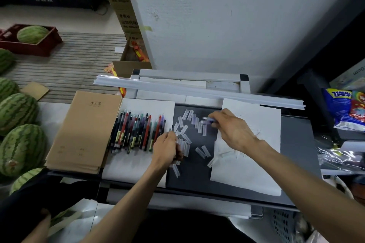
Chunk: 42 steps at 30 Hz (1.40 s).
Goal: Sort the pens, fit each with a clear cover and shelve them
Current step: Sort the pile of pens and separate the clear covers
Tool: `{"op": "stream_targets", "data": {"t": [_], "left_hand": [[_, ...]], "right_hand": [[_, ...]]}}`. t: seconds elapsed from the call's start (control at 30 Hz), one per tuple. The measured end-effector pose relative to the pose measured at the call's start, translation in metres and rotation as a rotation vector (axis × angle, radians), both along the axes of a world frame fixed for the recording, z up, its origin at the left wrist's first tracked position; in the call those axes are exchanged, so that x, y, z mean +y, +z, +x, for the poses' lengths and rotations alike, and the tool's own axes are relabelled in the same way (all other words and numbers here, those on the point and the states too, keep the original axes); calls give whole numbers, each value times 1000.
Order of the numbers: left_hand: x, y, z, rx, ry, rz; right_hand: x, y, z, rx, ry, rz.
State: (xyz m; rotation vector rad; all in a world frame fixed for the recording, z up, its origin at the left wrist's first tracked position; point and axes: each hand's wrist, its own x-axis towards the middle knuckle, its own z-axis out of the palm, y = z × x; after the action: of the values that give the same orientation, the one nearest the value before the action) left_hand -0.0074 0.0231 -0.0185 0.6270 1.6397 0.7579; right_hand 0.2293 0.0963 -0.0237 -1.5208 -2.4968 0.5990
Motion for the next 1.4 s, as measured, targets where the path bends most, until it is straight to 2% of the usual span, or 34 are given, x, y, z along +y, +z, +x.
{"op": "stream_targets", "data": {"t": [0.1,0.17,0.3,0.4,0.57,0.7,0.77,1.0,1.4], "left_hand": [[-2,2,-12,-24,-16,-3],[-3,2,-20,-7,-6,-2],[-2,6,-41,68,2,3],[0,8,-64,208,-63,3],[10,9,-104,543,-227,-17],[21,16,-119,776,-305,19],[28,16,-123,836,-301,29],[39,17,-122,895,-326,52],[35,9,-122,912,-327,100]], "right_hand": [[-11,7,-22,327,-307,-267],[-21,10,-42,529,-437,-428],[-41,9,-84,737,-561,-727],[-45,9,-115,849,-653,-867],[-34,3,-162,775,-667,-867],[-24,3,-193,610,-634,-724],[-19,1,-206,510,-629,-638],[-16,-5,-235,408,-641,-578],[-24,2,-233,392,-624,-436]]}}
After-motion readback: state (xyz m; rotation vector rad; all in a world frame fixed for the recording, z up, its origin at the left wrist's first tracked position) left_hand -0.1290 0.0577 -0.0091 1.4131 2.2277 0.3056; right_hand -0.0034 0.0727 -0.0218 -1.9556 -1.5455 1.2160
